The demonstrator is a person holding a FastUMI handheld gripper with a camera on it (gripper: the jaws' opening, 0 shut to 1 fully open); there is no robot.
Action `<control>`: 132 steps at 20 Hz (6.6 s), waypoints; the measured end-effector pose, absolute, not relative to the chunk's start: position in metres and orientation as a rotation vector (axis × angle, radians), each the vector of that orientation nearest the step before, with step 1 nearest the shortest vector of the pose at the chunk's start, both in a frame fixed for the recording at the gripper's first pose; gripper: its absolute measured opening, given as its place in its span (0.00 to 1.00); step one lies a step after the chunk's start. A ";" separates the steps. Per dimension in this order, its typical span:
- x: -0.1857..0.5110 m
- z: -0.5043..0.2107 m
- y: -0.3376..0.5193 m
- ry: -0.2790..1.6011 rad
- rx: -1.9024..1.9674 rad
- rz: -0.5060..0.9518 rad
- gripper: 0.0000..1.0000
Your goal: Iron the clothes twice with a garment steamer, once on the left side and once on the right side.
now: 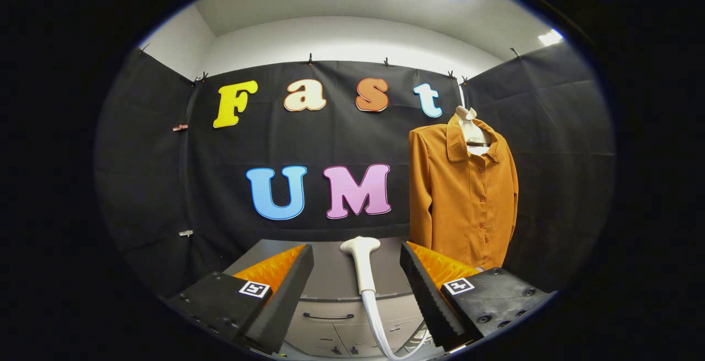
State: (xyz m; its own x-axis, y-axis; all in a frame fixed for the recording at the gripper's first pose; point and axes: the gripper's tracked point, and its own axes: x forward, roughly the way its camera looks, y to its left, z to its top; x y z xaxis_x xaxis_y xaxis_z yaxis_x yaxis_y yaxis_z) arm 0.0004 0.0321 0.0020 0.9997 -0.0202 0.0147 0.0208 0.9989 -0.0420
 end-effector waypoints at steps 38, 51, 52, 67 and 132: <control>0.242 -0.203 0.004 0.632 -0.058 -0.059 0.69; 0.231 -0.172 0.007 0.547 -0.069 -0.015 0.33; 0.227 -0.167 0.008 0.531 -0.065 -0.013 0.33; 0.111 -0.079 0.023 0.250 -0.033 -0.049 0.33; 0.170 -0.248 -0.292 0.710 0.123 -0.050 0.33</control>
State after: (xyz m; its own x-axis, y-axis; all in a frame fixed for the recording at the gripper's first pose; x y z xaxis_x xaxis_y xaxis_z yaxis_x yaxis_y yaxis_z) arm 0.1700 -0.2916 -0.2479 0.7575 -0.0041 -0.6528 0.0876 0.9916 0.0955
